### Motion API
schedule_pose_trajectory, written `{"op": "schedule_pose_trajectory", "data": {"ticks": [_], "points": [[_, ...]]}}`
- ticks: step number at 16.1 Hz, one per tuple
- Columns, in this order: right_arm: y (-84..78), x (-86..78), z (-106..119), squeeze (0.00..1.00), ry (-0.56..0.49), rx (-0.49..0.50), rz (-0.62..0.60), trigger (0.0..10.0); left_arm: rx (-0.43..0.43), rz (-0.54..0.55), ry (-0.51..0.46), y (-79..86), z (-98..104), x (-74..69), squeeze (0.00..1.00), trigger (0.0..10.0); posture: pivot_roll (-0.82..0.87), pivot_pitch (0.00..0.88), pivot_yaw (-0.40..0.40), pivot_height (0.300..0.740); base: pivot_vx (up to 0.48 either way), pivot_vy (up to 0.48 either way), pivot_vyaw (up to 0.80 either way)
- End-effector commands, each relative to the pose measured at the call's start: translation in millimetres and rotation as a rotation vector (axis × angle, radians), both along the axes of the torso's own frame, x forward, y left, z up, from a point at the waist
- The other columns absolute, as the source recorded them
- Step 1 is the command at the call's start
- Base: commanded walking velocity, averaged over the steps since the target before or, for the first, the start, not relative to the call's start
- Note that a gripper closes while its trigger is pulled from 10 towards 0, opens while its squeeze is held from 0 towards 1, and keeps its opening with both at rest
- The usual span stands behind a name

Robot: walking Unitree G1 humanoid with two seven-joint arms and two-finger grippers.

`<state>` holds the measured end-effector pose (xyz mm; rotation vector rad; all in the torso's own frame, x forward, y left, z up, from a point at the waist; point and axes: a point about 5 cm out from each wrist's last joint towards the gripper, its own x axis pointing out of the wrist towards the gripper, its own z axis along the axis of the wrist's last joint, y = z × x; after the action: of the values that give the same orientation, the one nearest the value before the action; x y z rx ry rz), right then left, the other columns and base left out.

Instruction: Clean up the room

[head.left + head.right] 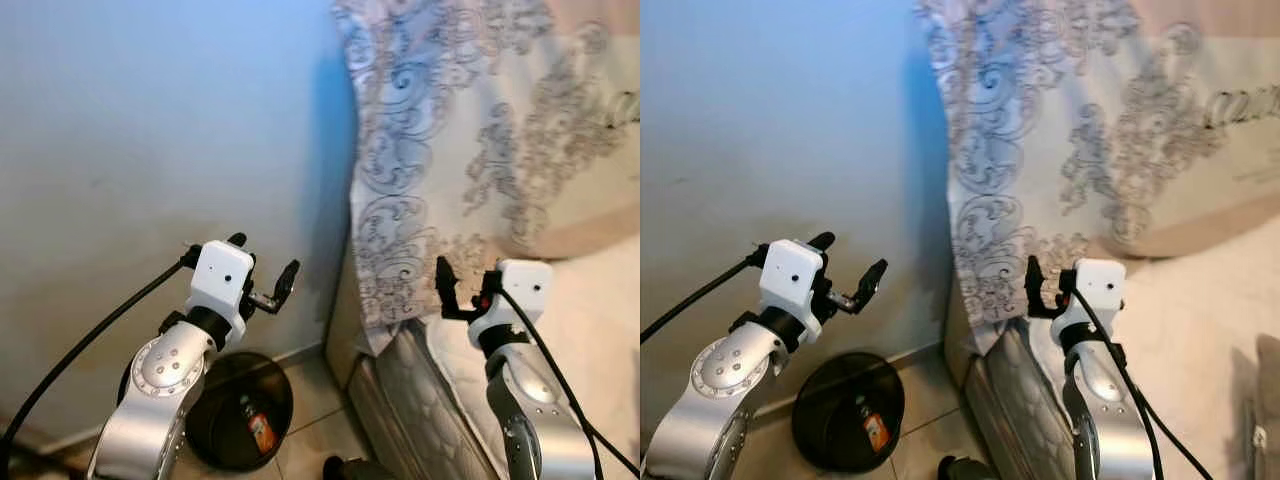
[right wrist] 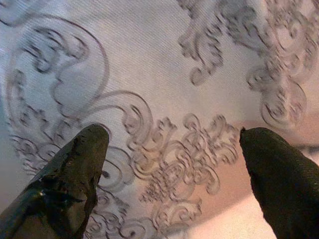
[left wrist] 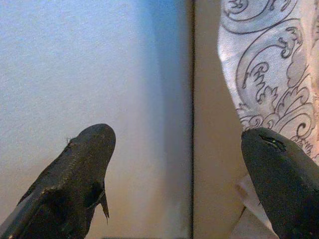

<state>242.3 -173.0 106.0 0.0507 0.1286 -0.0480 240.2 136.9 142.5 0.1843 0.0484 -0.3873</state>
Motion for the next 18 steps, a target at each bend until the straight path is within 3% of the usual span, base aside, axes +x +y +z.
{"op": "schedule_pose_trajectory", "data": {"ticks": [1, 18], "points": [[-2.7, 0.4, -1.2, 0.00, 0.019, -0.011, -0.006, 10.0, -0.009, 0.006, 0.001, -0.4, 1.0, -0.1, 0.00, 10.0, 0.00, 0.000, -0.017, 0.740, 0.000, 0.000, -0.80], [4.8, -2.8, 1.9, 0.00, 0.028, -0.015, 0.027, 10.0, -0.006, 0.041, -0.004, 6.2, -0.3, -1.3, 0.00, 10.0, 0.00, 0.000, -0.016, 0.740, 0.000, 0.000, -0.80]]}}
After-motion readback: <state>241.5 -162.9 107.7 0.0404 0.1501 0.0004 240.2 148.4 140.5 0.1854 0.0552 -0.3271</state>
